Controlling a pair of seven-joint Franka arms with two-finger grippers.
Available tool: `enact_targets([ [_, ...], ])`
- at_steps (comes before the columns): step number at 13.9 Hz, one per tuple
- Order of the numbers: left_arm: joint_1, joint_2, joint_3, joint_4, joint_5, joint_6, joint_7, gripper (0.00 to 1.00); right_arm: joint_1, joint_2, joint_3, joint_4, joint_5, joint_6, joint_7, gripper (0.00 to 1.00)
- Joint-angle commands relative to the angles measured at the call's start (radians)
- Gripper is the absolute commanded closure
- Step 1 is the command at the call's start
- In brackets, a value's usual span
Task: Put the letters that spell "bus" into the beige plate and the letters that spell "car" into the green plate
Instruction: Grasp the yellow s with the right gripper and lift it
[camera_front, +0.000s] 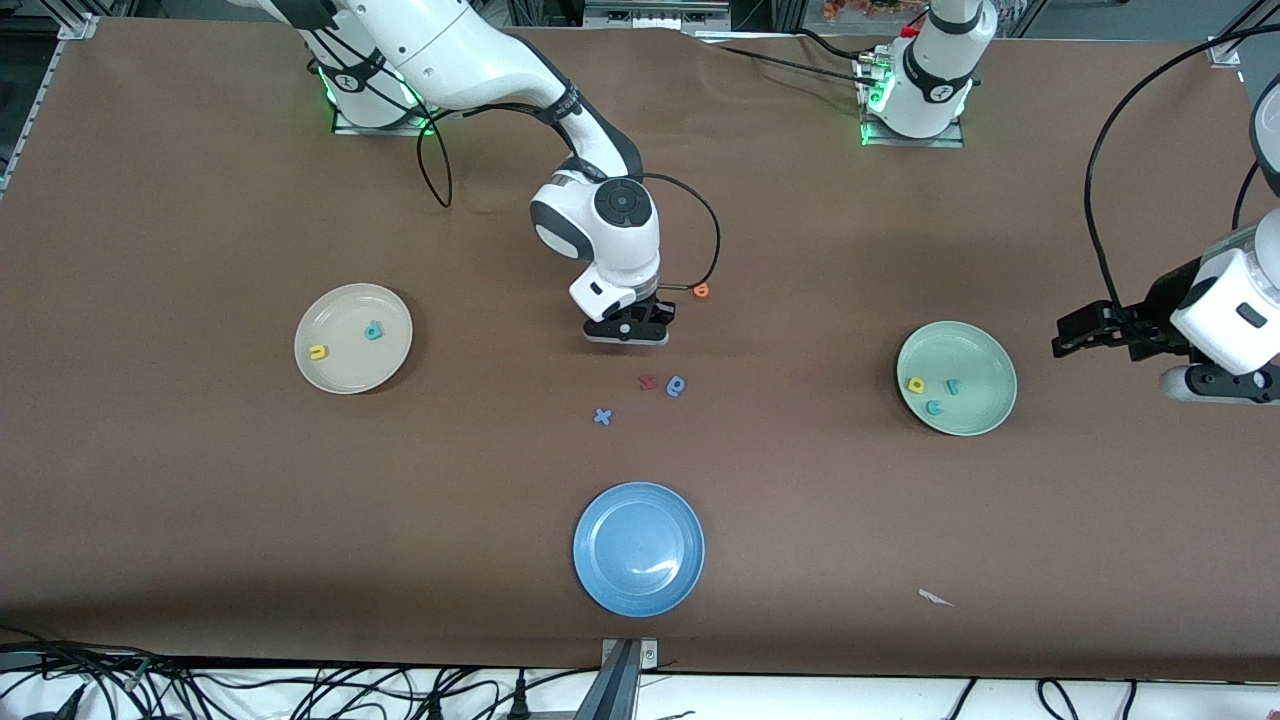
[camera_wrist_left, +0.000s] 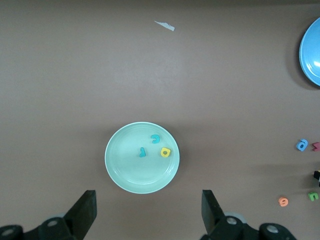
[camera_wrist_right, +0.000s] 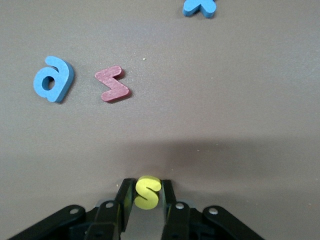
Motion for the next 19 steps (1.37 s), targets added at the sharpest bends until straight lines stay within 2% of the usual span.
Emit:
enact_targets([
  [1,0.002,0.000,-0.001,-0.006,0.025,0.018,-0.002,0.02,0.013,0.037,-0.007,0.017,-0.022,0.007,0.018,0.91],
  [5,0.021,0.000,0.000,-0.005,0.019,0.016,-0.013,0.00,0.001,0.003,-0.007,0.010,-0.032,-0.006,-0.010,0.92],
  [7,0.027,0.000,-0.001,-0.005,0.013,0.015,-0.055,0.00,-0.038,-0.044,0.002,0.002,-0.026,-0.073,-0.053,0.92],
  [10,0.025,0.000,-0.003,-0.008,0.016,0.013,-0.048,0.00,-0.179,-0.134,0.093,-0.003,-0.018,-0.238,-0.210,0.92],
  [12,0.025,0.001,-0.001,-0.009,0.017,0.012,-0.045,0.00,-0.249,-0.211,0.102,-0.053,0.011,-0.279,-0.341,0.92],
  [16,0.024,0.000,-0.003,-0.019,0.022,0.012,-0.045,0.00,-0.424,-0.415,0.105,-0.239,0.117,-0.326,-0.699,0.92],
  [19,0.025,-0.003,-0.003,-0.019,0.022,0.013,-0.043,0.00,-0.507,-0.530,0.107,-0.291,0.131,-0.432,-0.873,0.92],
])
